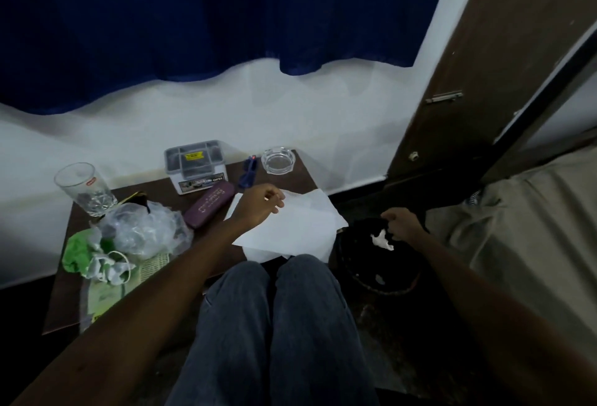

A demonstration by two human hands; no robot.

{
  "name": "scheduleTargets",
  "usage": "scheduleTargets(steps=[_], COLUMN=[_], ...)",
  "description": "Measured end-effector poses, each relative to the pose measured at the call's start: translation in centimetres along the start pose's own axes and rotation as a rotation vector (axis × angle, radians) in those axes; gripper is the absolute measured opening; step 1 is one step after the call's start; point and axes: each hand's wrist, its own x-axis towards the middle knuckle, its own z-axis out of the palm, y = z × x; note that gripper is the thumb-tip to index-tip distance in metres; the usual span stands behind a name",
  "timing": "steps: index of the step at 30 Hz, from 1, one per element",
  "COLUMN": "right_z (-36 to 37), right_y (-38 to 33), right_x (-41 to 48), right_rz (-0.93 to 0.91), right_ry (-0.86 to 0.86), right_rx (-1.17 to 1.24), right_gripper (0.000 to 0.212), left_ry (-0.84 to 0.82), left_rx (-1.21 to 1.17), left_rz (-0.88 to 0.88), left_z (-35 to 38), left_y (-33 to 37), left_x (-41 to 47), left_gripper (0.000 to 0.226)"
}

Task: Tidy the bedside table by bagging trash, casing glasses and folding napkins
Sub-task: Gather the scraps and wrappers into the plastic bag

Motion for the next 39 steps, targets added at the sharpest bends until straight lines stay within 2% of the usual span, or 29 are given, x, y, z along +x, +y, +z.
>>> scheduleTargets(steps=[3, 7, 10, 13, 17, 18, 21, 23, 27, 32, 34, 36, 39], right_z=[0.8, 2.6, 4.4, 6.6, 10.1, 11.0, 13.5, 14.9, 16.9, 18.4, 18.6, 18.8, 18.8], right_y=[-3.5, -8.8, -13.0, -17.2, -22.2, -23.3, -26.0, -27.1, -28.3, -29.0, -28.9, -28.8, -28.3], right_x=[-1.4, -2.0, -3.1, -4.8, -7.2, -7.8, -9.4, -10.2, -10.9, -11.5, -11.6, -11.6, -11.4], right_rz=[0.066, -0.083, -0.207, -0.311, -0.412, -0.432, -0.491, -0.517, -0.512, -0.507, -0.504, -0.498, -0.484], right_ry=[-0.103, -0.205, -0.238, -0.318, -0.441, -0.47, -0.531, -0.559, -0.601, -0.616, -0.625, -0.628, -0.637], right_rx=[0.318, 0.435, 0.434, 0.437, 0.33, 0.294, 0.197, 0.149, 0.125, 0.106, 0.111, 0.11, 0.117], right_gripper=[0.021, 0.021, 0.019, 0.014, 0.016, 0.016, 0.013, 0.013, 0.014, 0.018, 0.017, 0.016, 0.016], left_ry=[0.052, 0.142, 0.272, 0.358, 0.652, 0.729, 0.853, 0.864, 0.712, 0.592, 0.56, 0.556, 0.679], left_rx=[0.035, 0.166, 0.272, 0.238, 0.268, 0.281, 0.293, 0.238, 0.127, 0.057, 0.107, 0.102, 0.021], left_rz=[-0.01, -0.04, -0.01, -0.032, 0.039, 0.009, -0.238, -0.361, -0.527, -0.439, -0.42, -0.395, -0.38], left_z=[-2.0, -5.5, -8.5, -11.1, -14.4, -15.3, -17.9, -19.0, -20.1, -20.2, -20.3, -20.4, -20.5], left_y=[-2.5, -4.5, -5.4, -6.4, -9.0, -9.9, -13.1, -14.8, -17.0, -18.2, -18.5, -19.2, -18.2], left_x=[-1.3, -4.0, -6.2, -8.4, -11.1, -11.7, -14.0, -15.4, -16.7, -16.4, -16.1, -15.8, -16.5], left_gripper=[0.022, 0.018, 0.022, 0.032, 0.032, 0.035, 0.036, 0.037, 0.072, 0.092, 0.087, 0.067, 0.05])
